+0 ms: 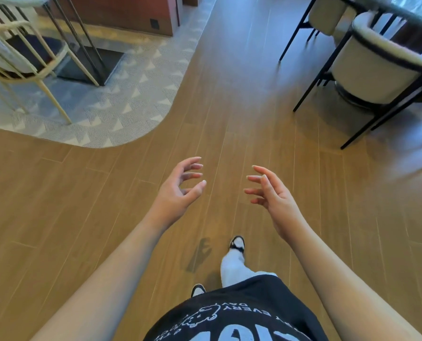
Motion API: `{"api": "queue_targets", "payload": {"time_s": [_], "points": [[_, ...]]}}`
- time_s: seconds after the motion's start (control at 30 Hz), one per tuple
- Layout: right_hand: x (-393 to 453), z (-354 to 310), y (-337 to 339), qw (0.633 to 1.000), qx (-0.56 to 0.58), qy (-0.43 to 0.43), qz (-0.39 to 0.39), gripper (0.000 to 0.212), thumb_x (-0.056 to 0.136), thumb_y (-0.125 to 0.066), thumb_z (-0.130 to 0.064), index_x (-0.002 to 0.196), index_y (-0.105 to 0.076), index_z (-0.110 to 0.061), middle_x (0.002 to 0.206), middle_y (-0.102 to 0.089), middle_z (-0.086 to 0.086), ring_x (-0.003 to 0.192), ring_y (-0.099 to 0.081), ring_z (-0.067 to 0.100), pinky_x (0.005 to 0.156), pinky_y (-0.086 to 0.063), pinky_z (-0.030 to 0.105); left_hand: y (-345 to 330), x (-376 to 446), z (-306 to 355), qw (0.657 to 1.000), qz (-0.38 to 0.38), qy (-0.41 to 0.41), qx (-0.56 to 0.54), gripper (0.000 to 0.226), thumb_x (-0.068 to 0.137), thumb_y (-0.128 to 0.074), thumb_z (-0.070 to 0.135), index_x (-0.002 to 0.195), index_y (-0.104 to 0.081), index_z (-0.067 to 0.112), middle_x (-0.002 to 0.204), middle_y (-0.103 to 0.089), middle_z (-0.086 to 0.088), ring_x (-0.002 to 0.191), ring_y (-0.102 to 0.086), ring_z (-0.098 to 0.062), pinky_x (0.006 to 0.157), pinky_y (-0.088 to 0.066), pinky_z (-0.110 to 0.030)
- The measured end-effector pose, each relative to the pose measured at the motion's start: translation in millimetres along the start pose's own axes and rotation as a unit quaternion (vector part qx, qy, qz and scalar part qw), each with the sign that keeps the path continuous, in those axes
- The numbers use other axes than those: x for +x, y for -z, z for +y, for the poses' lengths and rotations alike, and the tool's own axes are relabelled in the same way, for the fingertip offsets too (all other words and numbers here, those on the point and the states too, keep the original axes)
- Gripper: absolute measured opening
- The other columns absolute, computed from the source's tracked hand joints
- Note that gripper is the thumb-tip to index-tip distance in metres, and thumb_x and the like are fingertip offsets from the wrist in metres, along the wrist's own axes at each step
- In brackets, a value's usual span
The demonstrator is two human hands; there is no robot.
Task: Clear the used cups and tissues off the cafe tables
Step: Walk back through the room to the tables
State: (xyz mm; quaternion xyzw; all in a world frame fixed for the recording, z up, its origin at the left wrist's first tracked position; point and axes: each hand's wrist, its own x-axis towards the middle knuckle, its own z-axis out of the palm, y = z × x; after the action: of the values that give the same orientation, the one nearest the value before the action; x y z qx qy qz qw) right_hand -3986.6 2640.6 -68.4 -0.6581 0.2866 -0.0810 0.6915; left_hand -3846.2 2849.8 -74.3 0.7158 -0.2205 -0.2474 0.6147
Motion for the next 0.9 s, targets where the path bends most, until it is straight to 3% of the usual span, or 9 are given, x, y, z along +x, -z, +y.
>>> {"api": "queue_targets", "payload": {"time_s": [0.07,0.23,0.37,0.6,0.73,0.9], "points": [[31.1,-2.5,9.7,1.0,0.01,-0.009,0.002,0.035,0.096,-0.045,-0.055,0.124,-0.063,-0.045,0.12,-0.07,-0.007,0.105,-0.071,0.02,0.08,-0.055,0.03,-4.5,32.3,-2.3,1.0,-0.001,0.007,-0.001,0.05,0.087,-0.07,0.039,0.134,-0.055,0.047,0.132,-0.06,0.013,0.124,-0.061,-0.014,0.093,-0.06,-0.047],[126.7,-21.3,34.2,1.0,0.024,-0.016,-0.011,0.038,0.095,-0.044,-0.061,0.123,-0.064,-0.046,0.12,-0.069,-0.008,0.108,-0.07,0.02,0.079,-0.056,0.029,-22.6,125.6,8.0,0.999,0.031,0.002,0.01,0.046,0.089,-0.069,0.032,0.133,-0.057,0.039,0.13,-0.062,0.009,0.122,-0.061,-0.01,0.088,-0.056,-0.026],[200.3,-53.8,59.2,0.999,0.021,0.007,-0.03,0.043,0.093,-0.045,-0.066,0.126,-0.062,-0.046,0.123,-0.068,-0.008,0.113,-0.066,0.015,0.084,-0.053,0.031,-43.7,198.6,32.9,0.998,0.068,-0.003,0.006,0.044,0.089,-0.066,0.025,0.132,-0.059,0.028,0.13,-0.064,0.004,0.122,-0.06,-0.012,0.094,-0.055,-0.029],[311.0,-99.8,86.3,0.998,0.027,0.033,-0.04,0.042,0.098,-0.043,-0.053,0.138,-0.052,-0.042,0.13,-0.063,-0.011,0.116,-0.064,0.009,0.088,-0.057,0.033,-57.2,312.1,61.8,0.998,0.056,-0.007,0.008,0.06,0.083,-0.066,0.043,0.139,-0.053,0.026,0.136,-0.06,0.002,0.125,-0.059,-0.013,0.096,-0.054,-0.027],[365.9,-111.8,95.2,0.998,0.034,0.035,-0.036,0.042,0.099,-0.043,-0.05,0.14,-0.047,-0.044,0.135,-0.058,-0.011,0.117,-0.063,0.008,0.092,-0.057,0.035,-55.2,371.0,58.5,0.999,0.048,-0.002,0.007,0.06,0.085,-0.065,0.045,0.142,-0.049,0.035,0.14,-0.057,0.005,0.128,-0.058,-0.015,0.101,-0.055,-0.04],[446.8,-128.5,98.2,0.998,0.034,0.043,-0.017,0.038,0.098,-0.042,-0.051,0.136,-0.046,-0.052,0.137,-0.058,-0.011,0.114,-0.066,0.011,0.089,-0.057,0.031,-43.1,458.4,50.6,0.998,0.054,-0.015,-0.006,0.06,0.085,-0.067,0.046,0.14,-0.044,0.056,0.14,-0.053,0.019,0.129,-0.058,-0.014,0.098,-0.057,-0.037]]}}
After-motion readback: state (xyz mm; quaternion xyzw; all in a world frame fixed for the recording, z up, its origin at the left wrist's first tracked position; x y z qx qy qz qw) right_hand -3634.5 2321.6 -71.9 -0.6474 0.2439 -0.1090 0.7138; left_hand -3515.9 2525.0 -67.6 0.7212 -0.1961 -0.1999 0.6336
